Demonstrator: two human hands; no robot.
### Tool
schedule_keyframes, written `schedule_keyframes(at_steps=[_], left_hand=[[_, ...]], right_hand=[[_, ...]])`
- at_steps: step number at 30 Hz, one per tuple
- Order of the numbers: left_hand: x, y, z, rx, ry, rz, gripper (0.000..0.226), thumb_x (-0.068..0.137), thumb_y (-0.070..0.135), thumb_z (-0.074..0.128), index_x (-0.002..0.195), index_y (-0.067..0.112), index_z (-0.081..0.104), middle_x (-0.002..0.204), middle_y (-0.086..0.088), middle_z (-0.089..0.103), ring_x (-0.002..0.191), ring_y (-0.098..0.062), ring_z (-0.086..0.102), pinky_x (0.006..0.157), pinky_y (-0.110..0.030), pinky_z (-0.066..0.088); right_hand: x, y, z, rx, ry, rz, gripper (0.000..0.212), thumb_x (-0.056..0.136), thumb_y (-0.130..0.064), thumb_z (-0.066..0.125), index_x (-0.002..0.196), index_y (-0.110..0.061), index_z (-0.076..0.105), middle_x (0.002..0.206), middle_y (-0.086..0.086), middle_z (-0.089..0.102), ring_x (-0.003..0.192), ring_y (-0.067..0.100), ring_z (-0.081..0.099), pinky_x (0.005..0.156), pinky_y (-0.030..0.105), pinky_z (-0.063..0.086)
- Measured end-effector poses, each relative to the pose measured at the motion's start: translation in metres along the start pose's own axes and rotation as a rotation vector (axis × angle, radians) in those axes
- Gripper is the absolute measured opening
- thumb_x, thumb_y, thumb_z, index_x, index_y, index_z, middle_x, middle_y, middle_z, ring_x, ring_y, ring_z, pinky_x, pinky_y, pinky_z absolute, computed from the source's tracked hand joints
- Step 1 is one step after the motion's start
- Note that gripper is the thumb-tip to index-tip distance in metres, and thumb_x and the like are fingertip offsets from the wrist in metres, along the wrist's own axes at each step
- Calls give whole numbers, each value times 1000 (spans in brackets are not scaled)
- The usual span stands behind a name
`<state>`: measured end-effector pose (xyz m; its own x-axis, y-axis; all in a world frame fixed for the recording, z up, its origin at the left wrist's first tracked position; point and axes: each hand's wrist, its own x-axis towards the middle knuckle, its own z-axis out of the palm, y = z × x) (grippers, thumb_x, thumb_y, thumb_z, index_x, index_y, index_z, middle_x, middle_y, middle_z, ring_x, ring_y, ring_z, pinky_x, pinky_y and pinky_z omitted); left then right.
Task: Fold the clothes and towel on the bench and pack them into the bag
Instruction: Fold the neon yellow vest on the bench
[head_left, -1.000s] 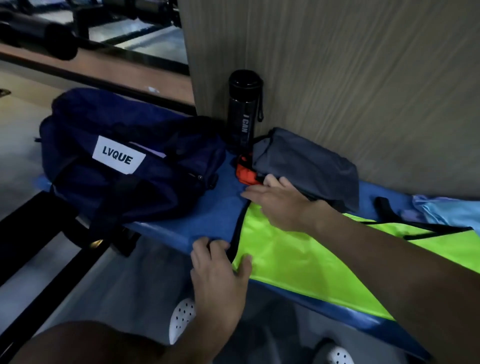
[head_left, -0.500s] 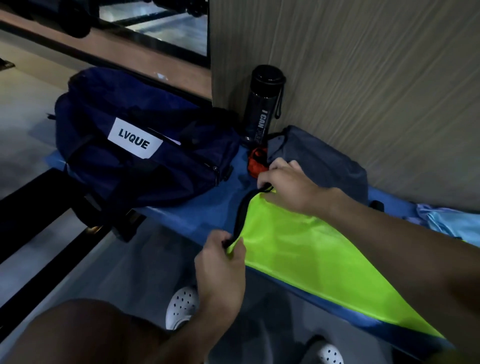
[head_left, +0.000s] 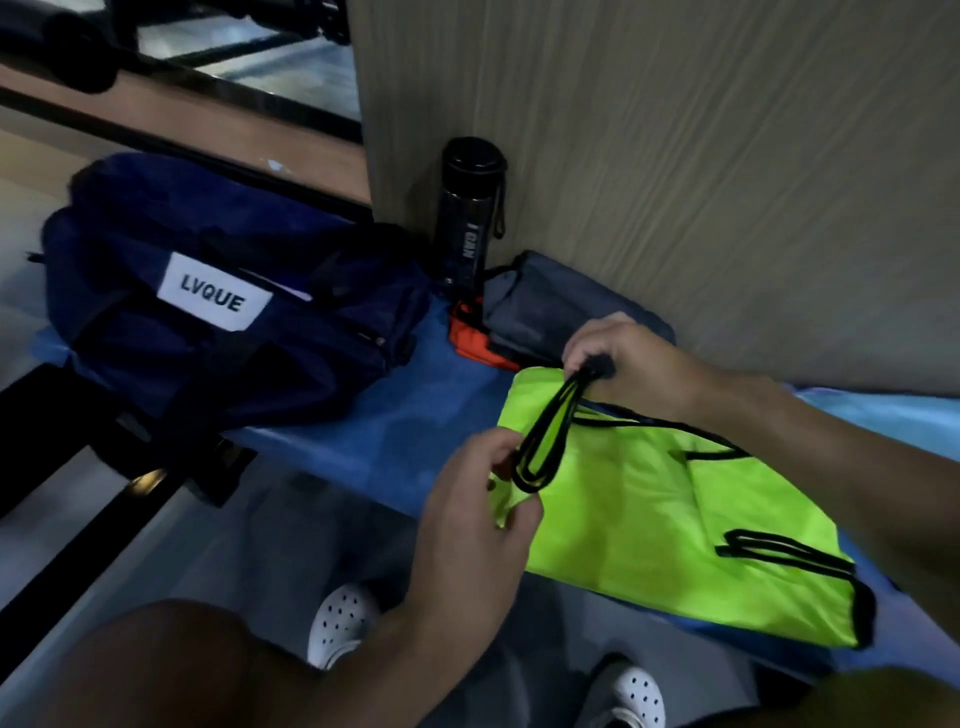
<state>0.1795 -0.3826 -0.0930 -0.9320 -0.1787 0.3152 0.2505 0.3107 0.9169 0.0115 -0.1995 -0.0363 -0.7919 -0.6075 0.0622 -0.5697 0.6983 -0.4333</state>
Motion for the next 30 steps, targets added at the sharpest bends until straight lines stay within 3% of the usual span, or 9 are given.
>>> schedule_keyframes(at_steps=[2,9,14,16,18,21,24,26,30], left_hand=[[-4,1,16,49,-107,45,51,71,12,65,109,42,50,98,19,60,95,2,54,84,-15,42],[-24,-9,76,218,-356,143,52,72,22,71,115,41,47,99,16,59,93,-5,49,82,-30,46],[-23,-7,90,149,-501,125,44,80,56,61,118,41,45,103,23,53,101,-2,52,85,-28,47],[-17,-9,93,175,-472,151,36,87,51,55,119,35,50,110,19,54,108,-4,52,90,-30,47],[-8,-17,95,407,-435,311,36,93,44,49,122,24,57,126,8,55,122,-14,51,100,-41,43],[-2,-32,97,779,-557,463,50,97,48,36,134,21,56,154,-5,40,147,-24,30,117,-50,23],[-5,-42,98,904,-703,495,55,100,53,28,147,29,43,161,-8,28,152,-26,18,118,-54,16],[-6,-45,97,944,-734,521,55,101,55,26,151,35,35,163,-9,23,152,-29,15,118,-56,16],[-6,-43,95,968,-784,526,54,101,57,24,152,43,28,164,-8,17,153,-31,10,117,-57,11]], right_hand=[[-21,15,-4,-52,17,-14,18,67,-5,82,77,-16,72,91,-1,68,92,-1,55,94,13,32],[-74,60,3,-151,90,58,26,68,0,80,83,-20,74,96,-11,55,91,13,48,84,39,46],[-96,82,13,-218,82,100,28,73,-7,78,96,-22,74,104,-2,54,96,22,51,81,48,48],[-102,89,19,-249,69,107,32,74,-8,77,102,-22,74,106,2,55,97,27,53,81,50,49],[-108,91,23,-256,81,114,33,77,-8,71,106,-22,74,108,5,56,97,29,53,81,50,49],[-116,86,29,-232,88,162,36,84,-23,52,112,-23,73,111,4,55,100,26,51,87,47,46],[-123,81,32,-238,56,253,51,87,-56,38,118,-31,69,119,-1,50,111,21,43,90,39,34],[-126,81,34,-308,28,262,52,86,-66,49,126,-35,63,127,-4,44,119,18,37,93,35,27],[-133,75,40,-291,32,307,56,85,-62,60,136,-39,52,138,-6,37,128,15,28,101,36,22]])
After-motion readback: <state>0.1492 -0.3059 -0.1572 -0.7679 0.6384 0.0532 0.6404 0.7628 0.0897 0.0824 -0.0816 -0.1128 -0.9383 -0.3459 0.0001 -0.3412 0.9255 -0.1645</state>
